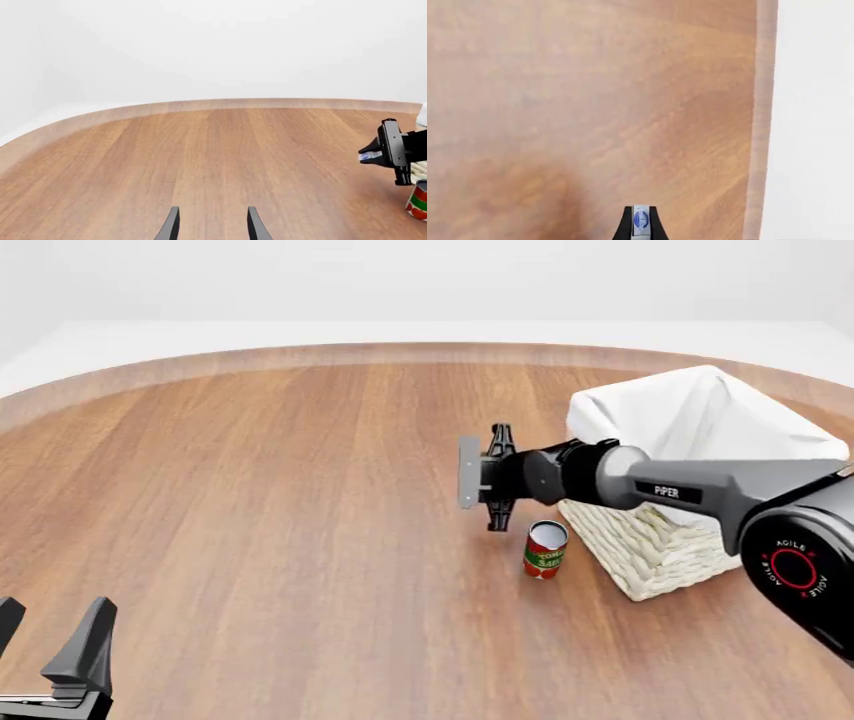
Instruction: Pick up the alphabet soup and the cream cheese box, and put them in the basket.
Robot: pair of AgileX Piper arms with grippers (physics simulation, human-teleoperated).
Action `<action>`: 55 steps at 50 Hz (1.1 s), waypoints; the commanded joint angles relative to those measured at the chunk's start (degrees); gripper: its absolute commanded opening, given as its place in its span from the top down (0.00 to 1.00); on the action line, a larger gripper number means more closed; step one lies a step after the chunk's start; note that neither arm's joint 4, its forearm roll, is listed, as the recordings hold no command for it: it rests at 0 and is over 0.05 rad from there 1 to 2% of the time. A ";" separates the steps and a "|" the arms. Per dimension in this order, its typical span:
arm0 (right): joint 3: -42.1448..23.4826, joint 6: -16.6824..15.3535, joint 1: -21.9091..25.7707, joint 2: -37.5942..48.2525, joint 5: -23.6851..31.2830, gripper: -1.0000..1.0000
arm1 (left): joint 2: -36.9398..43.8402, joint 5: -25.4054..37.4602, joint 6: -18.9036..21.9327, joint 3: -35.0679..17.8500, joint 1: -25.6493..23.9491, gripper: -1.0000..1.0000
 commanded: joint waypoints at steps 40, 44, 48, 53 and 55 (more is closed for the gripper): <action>-21.33 34.92 4.68 -11.17 27.77 1.00 | -0.02 0.02 0.01 0.01 -0.01 0.00; -20.67 36.13 4.56 -12.18 27.62 1.00 | -0.04 0.03 0.01 0.01 -0.01 0.00; -20.58 38.21 4.29 -13.33 27.63 1.00 | -0.07 0.05 0.02 0.02 -0.01 0.00; -20.69 39.79 3.89 -14.68 27.80 1.00 | -0.10 0.10 0.02 0.00 -0.01 0.00; -20.37 40.63 3.85 -15.22 27.73 1.00 | -0.12 0.13 0.01 0.00 -0.01 0.00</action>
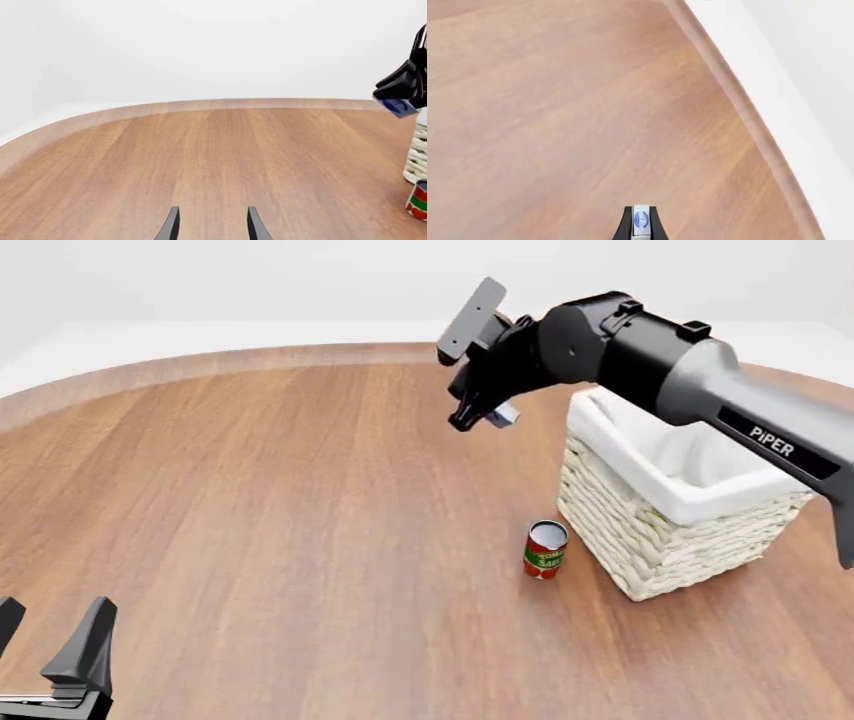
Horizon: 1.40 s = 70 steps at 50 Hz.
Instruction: Pick up the alphabet soup and the cream cheese box, and put them in the basket.
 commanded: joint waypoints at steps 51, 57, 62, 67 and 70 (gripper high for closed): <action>13.69 25.15 -12.48 -17.20 -12.87 1.00 | -0.09 0.09 -0.02 0.01 0.01 0.00; 14.10 27.96 -15.24 -17.63 -14.68 1.00 | -0.07 0.09 0.00 0.01 -0.01 0.00; 12.92 30.22 -17.13 -17.67 -15.26 1.00 | -0.09 0.09 0.00 0.01 0.00 0.00; 12.60 32.32 -20.23 -16.68 -16.83 1.00 | -0.08 0.09 -0.01 0.01 -0.01 0.00; 12.49 32.63 -21.67 -16.15 -17.46 1.00 | -0.08 0.09 0.00 0.01 -0.01 0.00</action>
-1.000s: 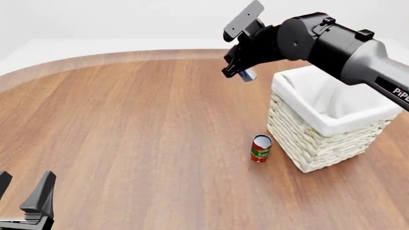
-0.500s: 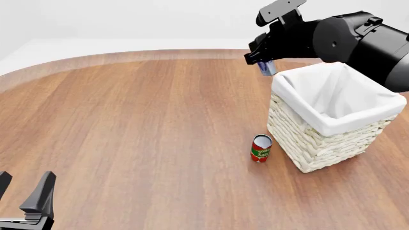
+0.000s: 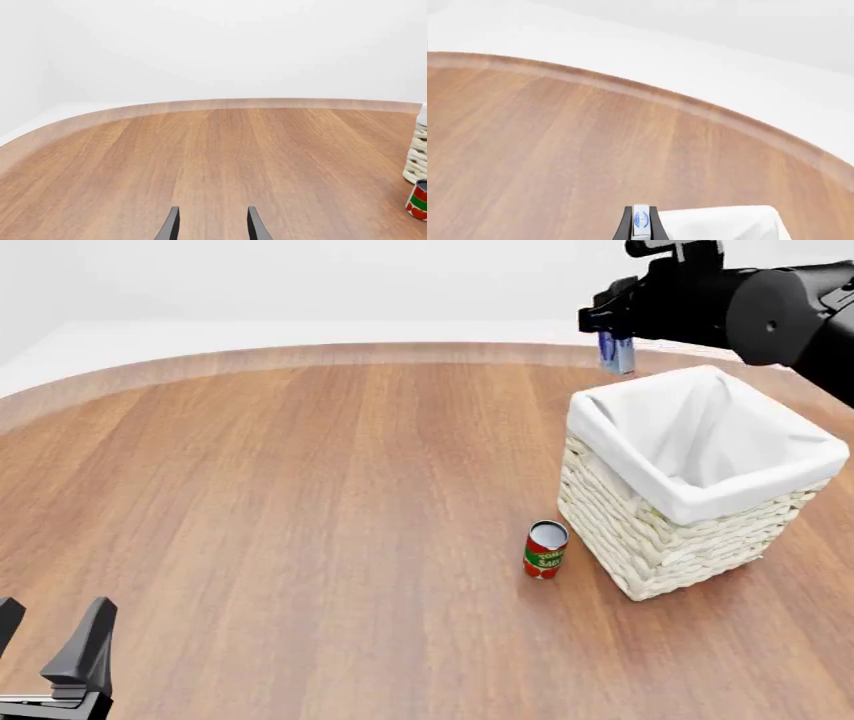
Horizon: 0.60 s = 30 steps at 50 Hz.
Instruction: Pick up the alphabet soup and the cream cheese box, and put them in the basket.
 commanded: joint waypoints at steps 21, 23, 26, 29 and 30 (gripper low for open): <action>0.77 7.97 -13.44 3.98 -7.94 1.00 | 0.00 0.00 0.00 0.00 0.00 0.00; 0.85 8.10 -14.00 4.14 -8.16 1.00 | -0.01 0.00 0.00 0.00 0.00 0.00; 0.81 8.62 -15.06 4.33 -8.43 1.00 | 0.00 0.00 0.01 0.00 0.00 0.00; 1.14 8.52 -15.88 4.62 -8.78 1.00 | -0.01 0.00 0.01 0.00 0.00 0.00; 1.25 8.56 -16.17 4.68 -8.95 1.00 | 0.00 0.00 -0.01 0.00 0.01 0.00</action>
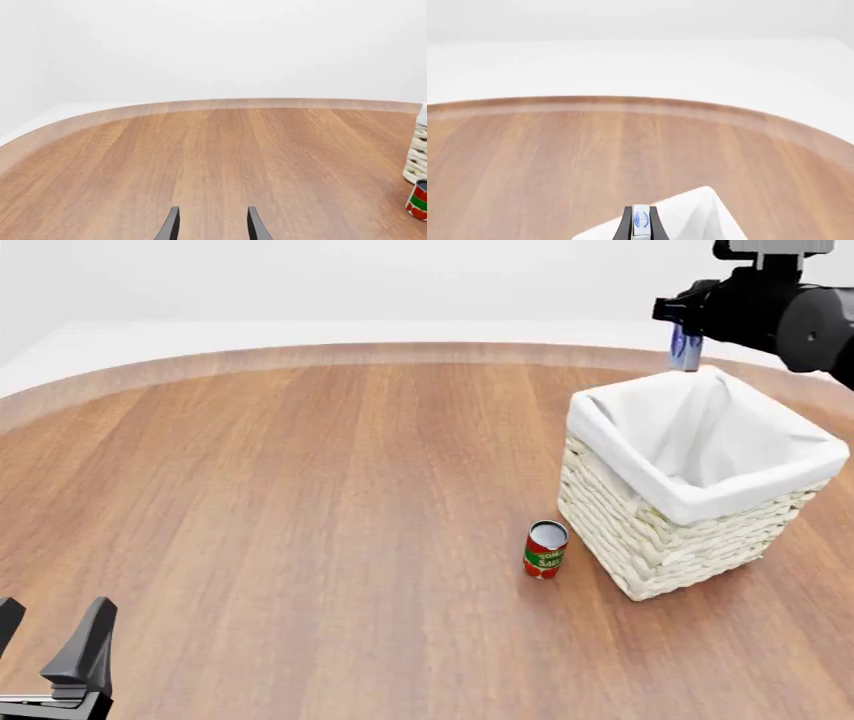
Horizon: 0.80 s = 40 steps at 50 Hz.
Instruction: Pick up the alphabet soup and the cream cheese box, and put them in the basket.
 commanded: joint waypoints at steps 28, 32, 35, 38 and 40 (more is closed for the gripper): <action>3.76 1.59 -8.76 5.62 -6.55 1.00 | 0.01 0.00 0.00 0.00 0.00 0.00; 4.22 1.63 -9.08 5.91 -7.00 1.00 | -0.01 0.00 0.00 0.00 0.01 0.00; 5.35 1.79 -8.92 6.15 -7.77 1.00 | -0.01 0.00 0.01 0.00 0.00 0.00; 5.65 1.70 -8.86 6.71 -8.07 1.00 | 0.00 0.00 0.00 0.00 0.01 0.00; 5.79 1.74 -8.84 6.88 -8.27 1.00 | 0.00 0.00 -0.02 0.00 0.01 0.00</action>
